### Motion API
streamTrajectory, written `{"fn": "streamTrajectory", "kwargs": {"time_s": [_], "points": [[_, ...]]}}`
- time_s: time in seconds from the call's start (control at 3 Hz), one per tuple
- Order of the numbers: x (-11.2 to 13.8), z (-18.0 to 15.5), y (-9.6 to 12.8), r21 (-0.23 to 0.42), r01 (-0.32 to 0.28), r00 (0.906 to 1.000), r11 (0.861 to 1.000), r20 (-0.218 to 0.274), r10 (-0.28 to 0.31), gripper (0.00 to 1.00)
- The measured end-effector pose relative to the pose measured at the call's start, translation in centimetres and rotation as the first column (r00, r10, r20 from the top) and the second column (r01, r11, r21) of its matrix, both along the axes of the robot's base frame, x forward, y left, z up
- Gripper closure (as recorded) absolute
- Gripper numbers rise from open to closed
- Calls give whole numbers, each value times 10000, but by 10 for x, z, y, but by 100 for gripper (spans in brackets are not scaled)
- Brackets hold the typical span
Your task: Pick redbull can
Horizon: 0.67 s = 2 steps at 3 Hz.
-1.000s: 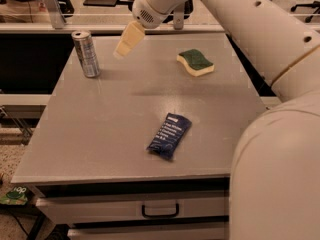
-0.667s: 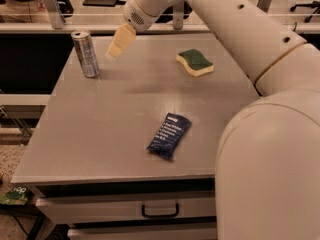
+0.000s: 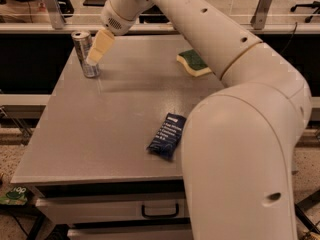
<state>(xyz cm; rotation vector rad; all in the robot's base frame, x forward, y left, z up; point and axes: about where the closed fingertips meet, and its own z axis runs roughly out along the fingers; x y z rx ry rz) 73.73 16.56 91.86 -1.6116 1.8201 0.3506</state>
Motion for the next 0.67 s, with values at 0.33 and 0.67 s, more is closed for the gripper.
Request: {"fn": "streamTrajectory", "kwargs": {"time_s": [0.33, 0.67], "points": [[1, -3, 18, -34, -256, 9996, 9997, -79, 255, 0], [-4, -7, 37, -59, -707, 9971, 9975, -280, 705, 0]]}}
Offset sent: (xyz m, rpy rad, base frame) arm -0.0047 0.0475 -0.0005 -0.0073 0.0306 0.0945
